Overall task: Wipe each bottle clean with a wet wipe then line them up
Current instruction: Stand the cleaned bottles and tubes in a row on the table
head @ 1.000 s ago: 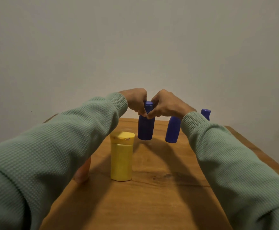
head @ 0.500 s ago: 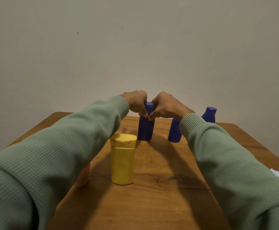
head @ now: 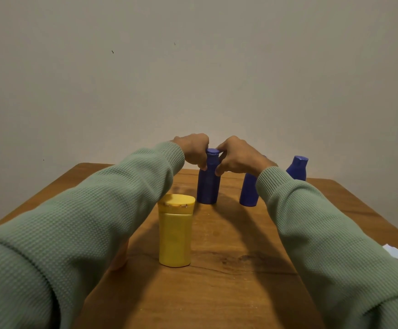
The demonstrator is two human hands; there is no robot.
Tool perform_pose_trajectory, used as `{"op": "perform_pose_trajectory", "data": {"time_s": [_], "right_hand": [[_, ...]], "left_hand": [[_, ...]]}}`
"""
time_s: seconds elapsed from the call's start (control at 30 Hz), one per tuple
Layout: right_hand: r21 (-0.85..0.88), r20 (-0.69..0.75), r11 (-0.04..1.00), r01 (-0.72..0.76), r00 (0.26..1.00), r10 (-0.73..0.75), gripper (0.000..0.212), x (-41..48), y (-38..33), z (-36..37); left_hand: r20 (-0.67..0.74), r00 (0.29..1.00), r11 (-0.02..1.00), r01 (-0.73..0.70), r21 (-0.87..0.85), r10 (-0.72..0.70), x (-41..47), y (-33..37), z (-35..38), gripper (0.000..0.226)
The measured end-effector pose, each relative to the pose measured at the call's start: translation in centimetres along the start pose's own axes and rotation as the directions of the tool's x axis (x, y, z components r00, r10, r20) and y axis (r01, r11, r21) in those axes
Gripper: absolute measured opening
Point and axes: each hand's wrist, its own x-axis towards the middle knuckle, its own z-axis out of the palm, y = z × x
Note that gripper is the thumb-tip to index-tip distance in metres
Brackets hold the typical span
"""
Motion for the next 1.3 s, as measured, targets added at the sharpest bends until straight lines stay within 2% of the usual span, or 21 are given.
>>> {"op": "perform_pose_trajectory", "data": {"time_s": [0.5, 0.63, 0.9, 1.03, 1.17, 1.3], "right_hand": [[0.036, 0.011, 0.999, -0.024, 1.0, 0.024, 0.052, -0.4, -0.4, -0.5], [0.025, 0.009, 0.999, -0.039, 0.999, 0.039, 0.061, -0.5, -0.5, -0.7], [0.04, -0.061, 0.997, -0.06, 0.996, 0.062, 0.071, -1.7, -0.9, -2.2], [0.056, -0.111, 0.998, -0.04, 0.993, 0.046, 0.054, -2.9, -1.4, -3.5], [0.077, -0.148, 0.997, 0.01, 0.989, 0.001, 0.012, -4.6, -2.7, -4.4], [0.097, -0.127, 0.994, 0.058, 0.991, -0.046, 0.002, -6.3, -4.2, -4.5]], "left_hand": [[0.007, 1.0, 0.999, 0.01, -0.033, -0.01, -0.3, -0.1, -0.1, 0.036], [-0.005, 1.0, 0.999, 0.012, -0.03, -0.013, -0.6, 0.0, 0.0, 0.04], [-0.024, 1.0, 1.0, 0.018, 0.002, -0.018, -2.2, 0.1, -1.6, 0.039], [-0.042, 0.999, 1.0, 0.01, -0.014, -0.011, -4.2, -0.5, -3.1, 0.03], [-0.056, 0.998, 0.996, -0.006, -0.089, 0.001, -7.2, -0.9, -4.5, 0.024], [-0.053, 0.999, 0.991, -0.01, -0.13, 0.003, -10.4, -1.3, -5.1, 0.023]]}}
